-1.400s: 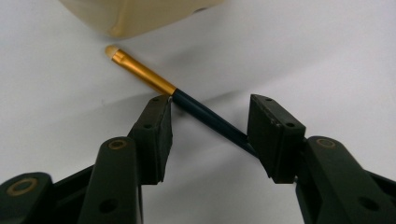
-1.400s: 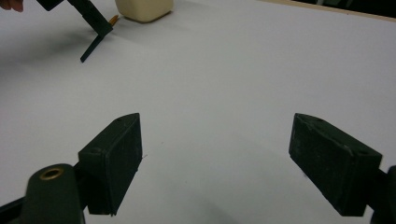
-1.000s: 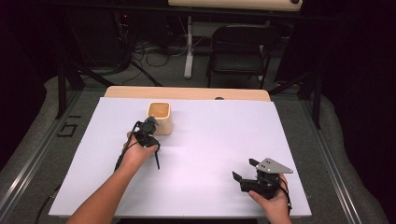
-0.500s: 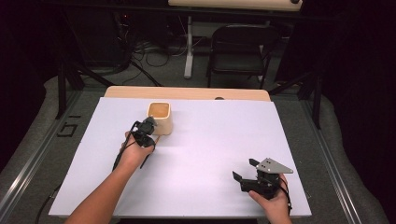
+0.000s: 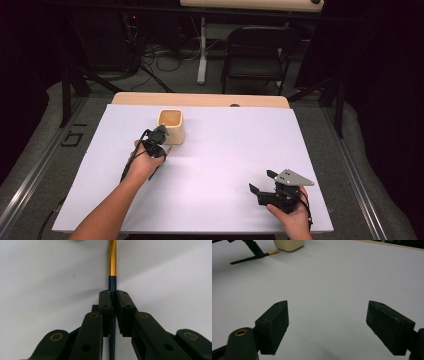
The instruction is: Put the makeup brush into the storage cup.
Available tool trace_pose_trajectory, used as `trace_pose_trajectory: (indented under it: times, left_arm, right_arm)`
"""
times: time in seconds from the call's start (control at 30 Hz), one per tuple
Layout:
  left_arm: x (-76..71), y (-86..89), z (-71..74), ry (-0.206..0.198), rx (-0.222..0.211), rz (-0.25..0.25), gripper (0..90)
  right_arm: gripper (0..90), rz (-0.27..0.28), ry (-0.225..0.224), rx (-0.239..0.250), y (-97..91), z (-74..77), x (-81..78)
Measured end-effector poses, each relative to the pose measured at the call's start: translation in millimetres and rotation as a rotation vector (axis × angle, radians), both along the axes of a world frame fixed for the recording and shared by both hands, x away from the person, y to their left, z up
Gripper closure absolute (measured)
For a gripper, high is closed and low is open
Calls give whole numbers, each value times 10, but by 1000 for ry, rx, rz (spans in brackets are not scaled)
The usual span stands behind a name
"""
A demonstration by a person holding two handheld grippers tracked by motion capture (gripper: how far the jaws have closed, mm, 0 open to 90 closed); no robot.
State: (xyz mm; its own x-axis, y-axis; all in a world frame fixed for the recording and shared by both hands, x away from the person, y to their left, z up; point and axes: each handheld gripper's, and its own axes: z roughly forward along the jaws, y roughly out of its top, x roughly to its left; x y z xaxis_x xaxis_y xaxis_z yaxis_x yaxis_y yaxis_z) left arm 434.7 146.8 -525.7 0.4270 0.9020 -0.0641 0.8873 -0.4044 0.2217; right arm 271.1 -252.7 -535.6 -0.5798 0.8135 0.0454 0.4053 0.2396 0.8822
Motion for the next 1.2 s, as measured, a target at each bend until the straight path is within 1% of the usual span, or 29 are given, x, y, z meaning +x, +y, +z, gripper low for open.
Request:
trace_pose_trajectory:
  times: [0.13, 0.23, 0.5, 0.7, 0.73, 1.0, 1.03, 1.2]
  left_arm:
    - [1, 3, 1, -1, 4, -13, 829]
    - [1, 8, 2, 5, -1, -15, 829]
    - [-2, 20, 5, 6, -5, -28, 830]
    - [-17, 24, 19, 5, -17, -38, 830]
    - [-24, 25, 25, 2, -24, -34, 830]
    - [-77, 68, 103, -25, -37, -55, 830]
    - [-88, 69, 108, -32, -41, -55, 830]
    - [-126, 84, 136, -42, -46, -71, 830]
  right_arm:
    - [180, -3, -4, 3, 2, -4, 2]
    - [180, -2, -3, 2, 1, -2, 1]
    - [180, -3, -5, 2, 1, -4, 2]
    - [180, -4, -5, 1, 0, -4, 3]
    - [180, -6, -3, 3, 1, -4, 2]
    - [180, -4, -5, 1, 1, -5, 2]
    - [180, -2, 0, -2, -1, 0, -1]
    - [180, -4, -3, -1, 1, -4, 2]
